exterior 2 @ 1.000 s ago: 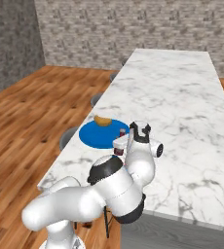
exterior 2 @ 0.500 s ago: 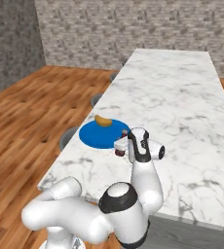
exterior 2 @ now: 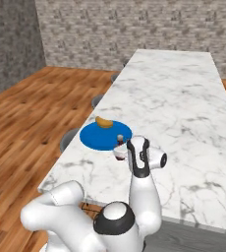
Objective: Move the hot dog bun to the plate on the dining table and place the condiment next to that plate. Then navigate to the fridge and take the sausage and place it on the plate as well.
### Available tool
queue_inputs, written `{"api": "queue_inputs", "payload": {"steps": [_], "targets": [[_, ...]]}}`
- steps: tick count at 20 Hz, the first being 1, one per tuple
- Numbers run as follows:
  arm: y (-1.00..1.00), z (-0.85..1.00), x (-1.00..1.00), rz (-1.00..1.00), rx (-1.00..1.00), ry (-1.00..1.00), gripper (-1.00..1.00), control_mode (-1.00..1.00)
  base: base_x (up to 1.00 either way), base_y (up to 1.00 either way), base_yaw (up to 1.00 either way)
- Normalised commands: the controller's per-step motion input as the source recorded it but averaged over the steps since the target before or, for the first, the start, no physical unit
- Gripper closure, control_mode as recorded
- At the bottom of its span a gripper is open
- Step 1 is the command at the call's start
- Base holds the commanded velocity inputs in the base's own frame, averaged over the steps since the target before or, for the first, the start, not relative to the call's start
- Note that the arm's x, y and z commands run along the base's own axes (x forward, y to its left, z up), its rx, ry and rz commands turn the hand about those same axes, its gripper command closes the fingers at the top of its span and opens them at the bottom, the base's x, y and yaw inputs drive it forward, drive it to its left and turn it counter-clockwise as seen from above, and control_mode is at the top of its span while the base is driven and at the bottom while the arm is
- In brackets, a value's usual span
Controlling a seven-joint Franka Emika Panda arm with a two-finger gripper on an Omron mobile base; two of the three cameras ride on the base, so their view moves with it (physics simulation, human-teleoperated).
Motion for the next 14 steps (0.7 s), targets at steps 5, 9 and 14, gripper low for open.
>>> {"api": "queue_inputs", "payload": {"steps": [5,9,14], "targets": [[0.01,0.21,0.0,0.0,0.0,-0.01,-1.0,-1.0,0.0,0.0,0.0],[0.0,0.53,0.0,0.0,0.0,-0.03,-1.0,-1.0,0.0,0.0,0.0],[0.0,0.94,-0.37,0.0,0.06,-0.06,-1.0,-1.0,0.0,0.0,0.0]]}}
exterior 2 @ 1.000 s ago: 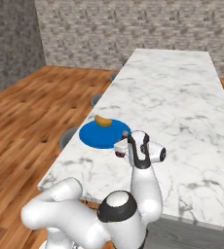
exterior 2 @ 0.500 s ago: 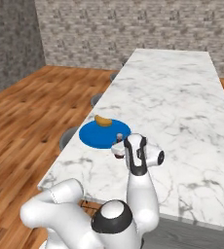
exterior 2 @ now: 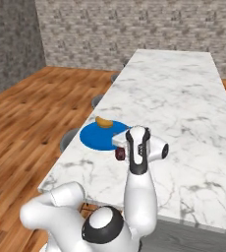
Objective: Move the hot dog bun to the plate on the dining table and place the condiment next to that plate. Then navigate to the fridge and take the sausage and place it on the plate as well.
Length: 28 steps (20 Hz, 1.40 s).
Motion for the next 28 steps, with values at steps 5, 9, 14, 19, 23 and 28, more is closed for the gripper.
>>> {"api": "queue_inputs", "payload": {"steps": [5,9,14,19,23,28], "targets": [[0.23,1.0,-0.8,0.05,0.06,-0.01,-1.0,-1.0,0.0,0.0,0.0],[0.54,1.0,-0.72,0.03,0.01,0.01,-1.0,-1.0,0.0,0.0,0.0],[0.54,1.0,-0.67,0.01,0.0,0.07,-1.0,-1.0,0.0,0.0,0.0],[0.53,1.0,-0.64,0.0,0.0,0.23,-1.0,-1.0,0.0,0.0,0.0],[0.42,1.0,-0.68,0.0,0.0,0.33,-1.0,-1.0,0.0,0.0,0.0],[0.33,0.47,-0.87,-0.04,0.0,0.47,-1.0,-1.0,0.0,0.0,0.0]]}}
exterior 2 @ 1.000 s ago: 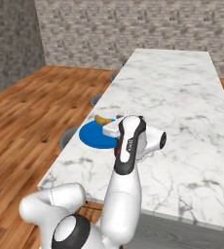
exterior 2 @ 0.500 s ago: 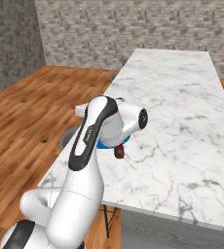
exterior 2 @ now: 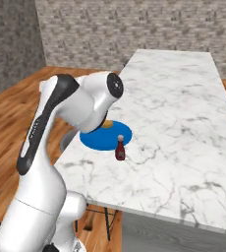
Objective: Move the hot dog bun to the plate on the dining table and place the condiment next to that plate. Then navigate to the fridge and take the sausage and place it on the plate as well.
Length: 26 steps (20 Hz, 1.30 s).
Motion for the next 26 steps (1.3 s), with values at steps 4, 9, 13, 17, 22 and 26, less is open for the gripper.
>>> {"api": "queue_inputs", "payload": {"steps": [4,9,13,17,22,26], "targets": [[0.12,-0.04,-0.96,-0.11,0.0,0.55,-1.0,-1.0,0.0,0.0,0.0],[0.02,-0.58,-0.83,-0.16,-0.18,0.37,-1.0,-1.0,0.0,0.0,0.0],[0.0,-0.6,-0.09,-0.19,-0.46,0.07,-1.0,-1.0,0.0,0.0,0.0],[-0.05,-0.43,0.0,-0.15,-0.43,0.02,-1.0,-1.0,0.0,0.0,0.0],[-0.02,-0.52,0.0,-0.02,-0.23,0.14,-1.0,-1.0,0.0,0.0,0.0],[0.0,-0.37,0.0,0.0,-0.07,0.13,-1.0,-1.0,0.0,0.0,0.0]]}}
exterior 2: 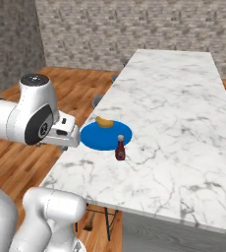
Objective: Move the hot dog bun to the plate on the dining table and place the condiment next to that plate. Then navigate to the fridge and take the sausage and place it on the plate as well.
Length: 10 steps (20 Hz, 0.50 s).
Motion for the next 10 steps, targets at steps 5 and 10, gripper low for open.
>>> {"api": "queue_inputs", "payload": {"steps": [5,10], "targets": [[0.0,-0.08,-0.01,-0.01,-0.01,0.04,-1.0,1.0,-0.49,-0.13,-0.06],[0.0,0.0,0.0,0.0,0.0,0.0,-1.0,1.0,-0.91,-0.92,-0.25]]}}
